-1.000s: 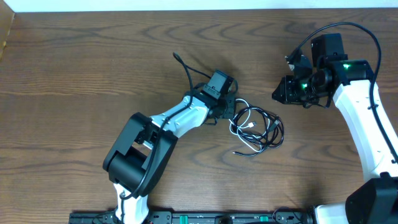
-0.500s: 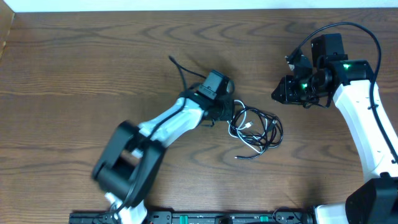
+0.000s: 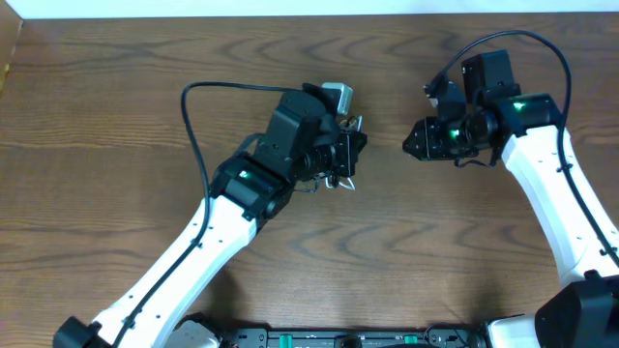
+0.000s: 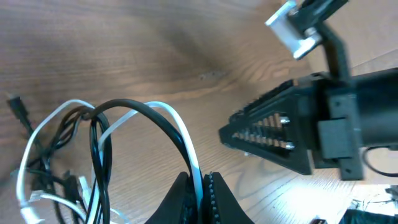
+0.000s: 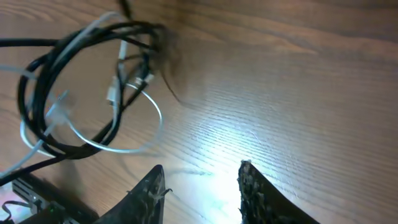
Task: Untangle cables
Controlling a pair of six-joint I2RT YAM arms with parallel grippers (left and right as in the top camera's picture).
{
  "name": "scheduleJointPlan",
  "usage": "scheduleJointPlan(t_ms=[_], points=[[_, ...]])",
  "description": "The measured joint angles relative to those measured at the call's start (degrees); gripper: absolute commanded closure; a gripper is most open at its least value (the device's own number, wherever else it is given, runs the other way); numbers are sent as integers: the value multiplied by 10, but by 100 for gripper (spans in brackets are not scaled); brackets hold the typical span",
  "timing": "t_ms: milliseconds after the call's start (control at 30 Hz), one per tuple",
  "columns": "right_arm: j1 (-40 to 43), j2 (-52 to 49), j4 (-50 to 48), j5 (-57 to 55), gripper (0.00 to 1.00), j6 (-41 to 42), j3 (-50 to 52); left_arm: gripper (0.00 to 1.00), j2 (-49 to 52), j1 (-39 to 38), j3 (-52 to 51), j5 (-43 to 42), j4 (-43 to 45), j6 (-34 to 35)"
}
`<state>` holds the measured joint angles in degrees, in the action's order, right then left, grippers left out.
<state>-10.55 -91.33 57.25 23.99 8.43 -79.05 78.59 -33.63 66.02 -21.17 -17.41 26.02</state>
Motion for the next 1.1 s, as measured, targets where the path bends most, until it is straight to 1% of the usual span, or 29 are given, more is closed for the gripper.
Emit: scheduleJointPlan(t_ms=[67, 100, 133, 200, 433, 500, 567, 667, 733, 867, 967, 1100], points=[[-2, 0, 0, 1, 63, 3, 0, 93, -9, 6, 0, 0, 0, 7], [-3, 0, -1, 5, 59, 4, 0, 93, -15, 12, 0, 0, 0, 13], [-3, 0, -1, 9, 50, 6, 0, 93, -19, 17, 0, -1, -1, 17], [-4, 0, -3, 19, 46, 5, 0, 93, -29, 33, 0, -6, -1, 30], [-24, 0, -50, 58, 42, 15, 0, 93, -47, 94, 0, -84, 16, 86], [-33, -1, -73, 63, 42, 23, 0, 93, -47, 104, 0, -109, 26, 101], [-48, -7, -102, 68, 39, 39, 2, 93, -47, 111, 0, -133, 40, 115], [-67, -22, -141, 72, 37, 65, 4, 92, -47, 111, 0, -154, 44, 125], [-85, -44, -165, 72, 37, 88, 5, 92, -47, 111, 0, -163, 45, 131], [-111, -83, -202, 71, 32, 132, 7, 93, -47, 111, 0, -172, 47, 145], [-127, -124, -222, 59, 28, 185, 7, 92, -47, 111, 0, -176, 52, 149], [-134, -175, -224, 27, 28, 249, 9, 93, -48, 111, 0, -176, 57, 152]])
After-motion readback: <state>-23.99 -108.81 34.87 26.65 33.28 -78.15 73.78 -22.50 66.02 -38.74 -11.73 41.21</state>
